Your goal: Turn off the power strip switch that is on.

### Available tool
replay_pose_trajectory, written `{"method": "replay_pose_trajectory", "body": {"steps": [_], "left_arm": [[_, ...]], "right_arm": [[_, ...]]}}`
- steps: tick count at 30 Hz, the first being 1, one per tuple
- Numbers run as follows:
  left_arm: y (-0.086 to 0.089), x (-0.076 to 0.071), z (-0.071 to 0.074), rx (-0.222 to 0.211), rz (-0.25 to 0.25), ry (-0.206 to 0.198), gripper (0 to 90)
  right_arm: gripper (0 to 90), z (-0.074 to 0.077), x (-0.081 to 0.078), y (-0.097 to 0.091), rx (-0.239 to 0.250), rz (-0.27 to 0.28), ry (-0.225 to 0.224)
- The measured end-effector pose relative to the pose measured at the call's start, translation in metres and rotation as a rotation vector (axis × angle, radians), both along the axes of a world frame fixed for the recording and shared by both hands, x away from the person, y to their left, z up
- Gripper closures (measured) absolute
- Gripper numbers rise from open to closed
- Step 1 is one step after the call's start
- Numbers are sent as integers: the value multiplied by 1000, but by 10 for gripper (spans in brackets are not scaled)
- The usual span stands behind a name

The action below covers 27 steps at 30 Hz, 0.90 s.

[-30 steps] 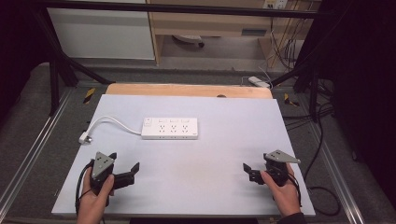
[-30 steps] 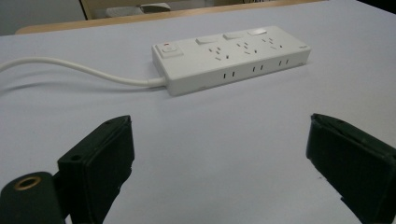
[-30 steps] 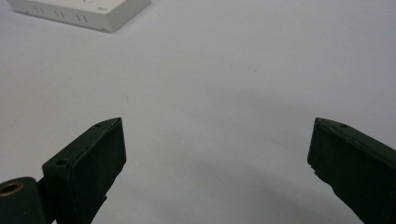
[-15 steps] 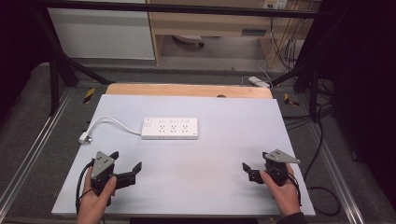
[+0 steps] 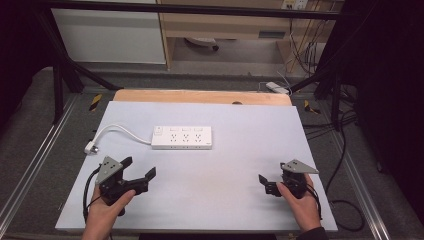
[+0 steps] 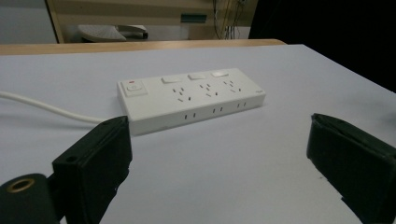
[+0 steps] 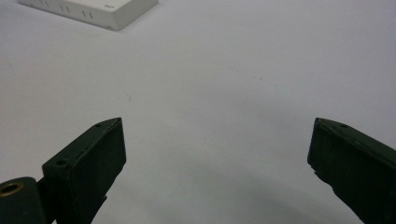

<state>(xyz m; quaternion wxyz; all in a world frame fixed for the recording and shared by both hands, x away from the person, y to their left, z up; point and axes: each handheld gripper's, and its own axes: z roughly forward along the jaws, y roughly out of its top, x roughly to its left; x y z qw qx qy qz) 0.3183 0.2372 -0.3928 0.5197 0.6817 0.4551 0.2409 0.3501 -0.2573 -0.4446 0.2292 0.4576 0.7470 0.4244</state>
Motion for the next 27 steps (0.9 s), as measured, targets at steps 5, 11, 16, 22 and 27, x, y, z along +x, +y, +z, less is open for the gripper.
{"method": "replay_pose_trajectory", "body": {"steps": [5, 11, 16, 22, 27], "left_arm": [[-10, 11, 12, 1, -10, 9, 70], [-23, 22, 27, 2, -33, 2, 64], [-37, 35, 35, 2, -51, 8, 71], [-51, 49, 44, 13, -68, -6, 76], [-62, 67, 50, 18, -82, -3, 80]], "right_arm": [[45, 0, -1, 0, 5, 8, 4], [44, 0, -1, 3, -6, 13, 6], [44, 0, -1, 4, -8, 12, 5], [44, -1, -1, 5, -11, 16, 4], [43, -1, -1, 6, -11, 12, 7]]}}
